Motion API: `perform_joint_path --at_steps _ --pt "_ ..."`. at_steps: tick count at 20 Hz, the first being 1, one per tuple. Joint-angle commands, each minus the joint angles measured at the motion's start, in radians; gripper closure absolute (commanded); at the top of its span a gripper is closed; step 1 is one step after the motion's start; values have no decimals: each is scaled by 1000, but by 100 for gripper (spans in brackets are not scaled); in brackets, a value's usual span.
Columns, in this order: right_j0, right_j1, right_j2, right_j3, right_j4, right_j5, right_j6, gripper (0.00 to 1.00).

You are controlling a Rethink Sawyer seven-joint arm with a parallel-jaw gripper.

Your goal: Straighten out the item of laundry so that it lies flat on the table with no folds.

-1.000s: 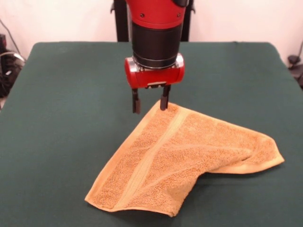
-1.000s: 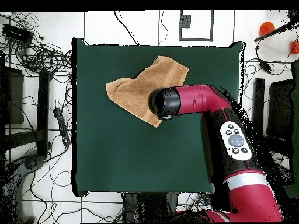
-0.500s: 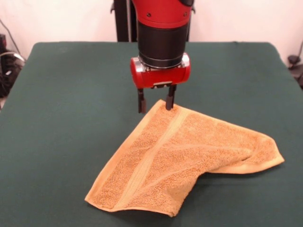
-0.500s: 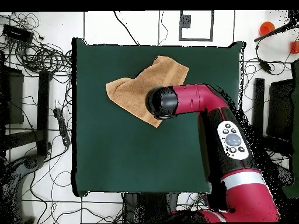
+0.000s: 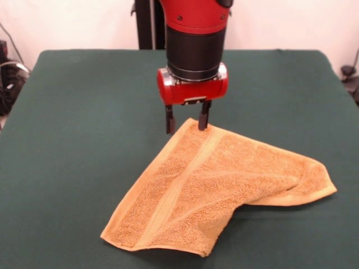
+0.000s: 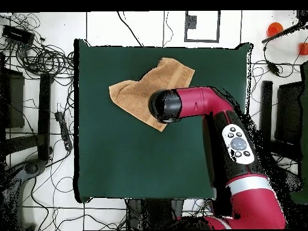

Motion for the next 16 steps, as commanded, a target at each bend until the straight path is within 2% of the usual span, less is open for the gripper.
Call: perform_joint_path --at_steps 1,16 --pt "50 64 -10 47 22 -63 138 0" --pt "68 104 -36 33 29 -110 157 0"
